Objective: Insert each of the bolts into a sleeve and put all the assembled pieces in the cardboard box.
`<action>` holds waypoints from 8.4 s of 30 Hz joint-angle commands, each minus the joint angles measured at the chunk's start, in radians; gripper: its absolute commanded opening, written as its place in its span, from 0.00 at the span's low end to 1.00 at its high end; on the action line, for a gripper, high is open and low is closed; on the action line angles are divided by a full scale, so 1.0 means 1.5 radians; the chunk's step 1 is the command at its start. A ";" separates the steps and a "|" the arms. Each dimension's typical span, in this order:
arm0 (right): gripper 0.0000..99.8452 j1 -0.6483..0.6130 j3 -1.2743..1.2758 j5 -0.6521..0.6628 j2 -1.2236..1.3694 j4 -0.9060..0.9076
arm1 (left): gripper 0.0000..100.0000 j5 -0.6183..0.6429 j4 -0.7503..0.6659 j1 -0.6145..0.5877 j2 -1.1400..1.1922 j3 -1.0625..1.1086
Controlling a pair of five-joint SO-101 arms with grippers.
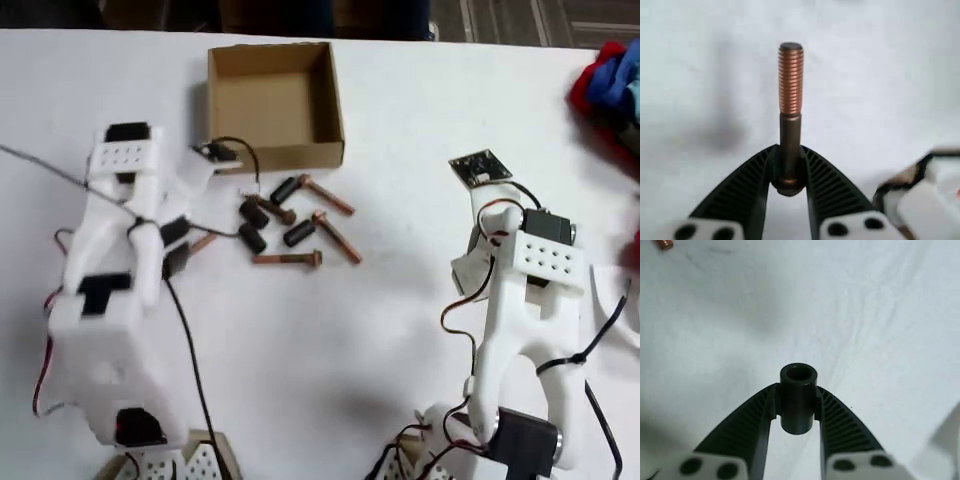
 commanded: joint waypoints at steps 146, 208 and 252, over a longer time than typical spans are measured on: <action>0.02 0.005 -0.007 0.048 -0.029 -0.038 | 0.13 0.556 -0.078 0.031 0.059 -0.025; 0.02 -0.002 -0.003 0.042 -0.029 -0.049 | 0.03 0.554 0.018 0.065 0.068 -0.243; 0.02 -0.493 0.608 -0.348 -0.551 -0.951 | 0.03 0.787 -0.516 0.320 -0.564 0.147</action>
